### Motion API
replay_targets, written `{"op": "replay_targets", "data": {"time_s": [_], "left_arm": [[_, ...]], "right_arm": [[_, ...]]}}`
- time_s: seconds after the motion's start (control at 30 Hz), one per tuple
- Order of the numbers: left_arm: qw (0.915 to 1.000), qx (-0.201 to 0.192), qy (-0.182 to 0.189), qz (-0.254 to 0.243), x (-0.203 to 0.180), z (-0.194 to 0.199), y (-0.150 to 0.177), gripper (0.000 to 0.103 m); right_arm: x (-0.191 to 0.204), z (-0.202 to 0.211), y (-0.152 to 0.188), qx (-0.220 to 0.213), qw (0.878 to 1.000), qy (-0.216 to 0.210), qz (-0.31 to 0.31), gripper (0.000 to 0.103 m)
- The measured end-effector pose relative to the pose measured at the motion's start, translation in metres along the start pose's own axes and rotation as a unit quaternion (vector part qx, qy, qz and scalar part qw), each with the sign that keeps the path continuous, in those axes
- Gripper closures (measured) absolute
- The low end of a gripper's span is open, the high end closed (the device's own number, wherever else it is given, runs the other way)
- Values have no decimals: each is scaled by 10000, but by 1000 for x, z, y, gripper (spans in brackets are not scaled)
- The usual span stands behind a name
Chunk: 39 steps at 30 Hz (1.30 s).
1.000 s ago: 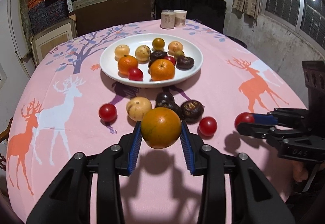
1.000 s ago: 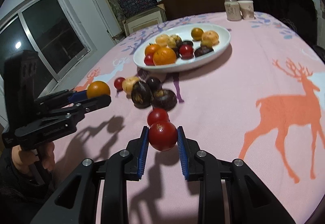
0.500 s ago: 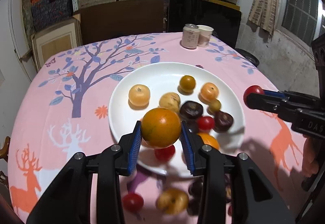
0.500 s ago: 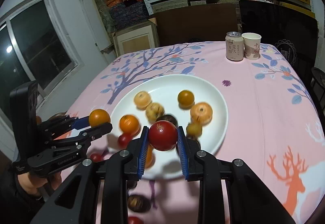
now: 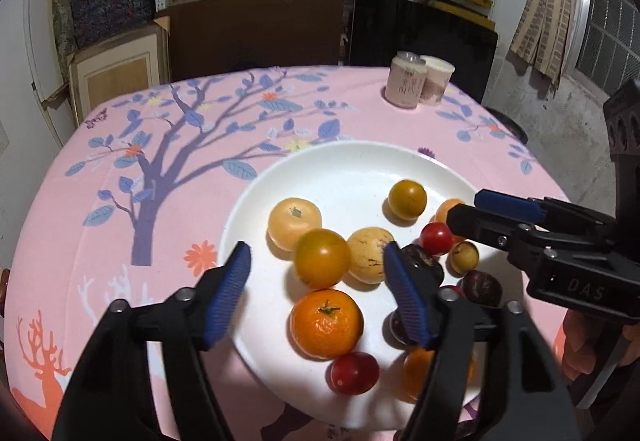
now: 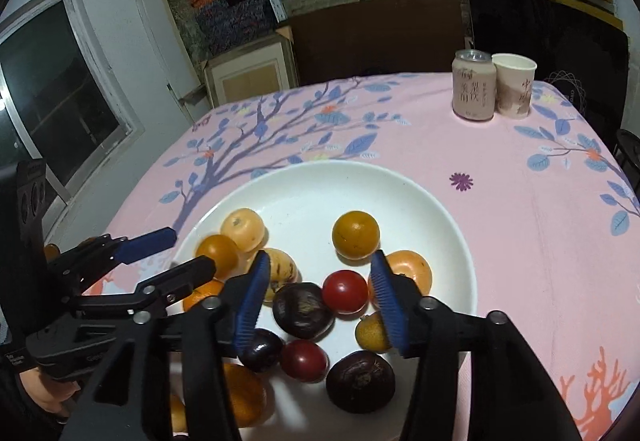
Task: Organize fruits
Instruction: 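Carry both tomatoes onto the white plate and open both tools, then grasp a red tomato with the right tool while the left tool grasps another red tomato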
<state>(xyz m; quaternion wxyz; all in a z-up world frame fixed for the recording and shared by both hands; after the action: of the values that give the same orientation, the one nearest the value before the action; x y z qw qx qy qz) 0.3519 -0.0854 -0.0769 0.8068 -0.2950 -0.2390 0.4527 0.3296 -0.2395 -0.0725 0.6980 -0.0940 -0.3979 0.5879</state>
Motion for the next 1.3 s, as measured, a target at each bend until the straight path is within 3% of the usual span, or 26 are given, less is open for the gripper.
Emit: {"op": "replay_targets", "data": {"time_s": [0.13, 0.23, 0.5, 0.7, 0.97, 1.0, 1.03, 1.2, 1.3], "left_arm": [[9997, -188, 86, 89, 1, 33, 8, 33], [9998, -190, 81, -38, -9, 58, 31, 29], [9977, 117, 193, -642, -62, 106, 125, 25], [9979, 279, 181, -553, -72, 119, 164, 25], [9985, 453, 47, -316, -58, 120, 174, 25], [9985, 476, 11, -256, -54, 119, 174, 25], [9986, 495, -36, -200, -49, 117, 172, 25], [9956, 696, -628, -65, -19, 97, 163, 25], [9937, 812, -774, -38, -6, 84, 160, 25]], "right_arm": [[0, 23, 5, -83, 9999, -54, -29, 50], [-1, 46, 23, -49, 9999, -90, 7, 50], [-1, 94, 134, 270, 9983, 43, 516, 49], [9, 92, 187, 415, 9957, 200, 802, 50], [17, 67, 198, 751, 9927, 448, 829, 53], [18, 65, 198, 770, 9924, 485, 834, 57], [19, 65, 198, 719, 9924, 521, 854, 72], [15, 73, 196, 517, 9942, 526, 778, 74], [11, 78, 193, 431, 9963, 403, 629, 74]]}}
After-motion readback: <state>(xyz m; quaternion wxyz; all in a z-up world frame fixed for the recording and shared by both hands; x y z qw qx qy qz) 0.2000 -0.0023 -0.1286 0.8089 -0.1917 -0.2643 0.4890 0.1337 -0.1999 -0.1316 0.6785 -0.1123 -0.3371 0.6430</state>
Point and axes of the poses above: each gripper's, at about its wrist camera, not at the fingertips, and z roughly against the way its jaws point, x to its left, y to its underside, the point moved 5 cm from there along -z, roughly the way its jaws point, and after that the axes turned 15 degrees about -z, right-handed, at the moved point
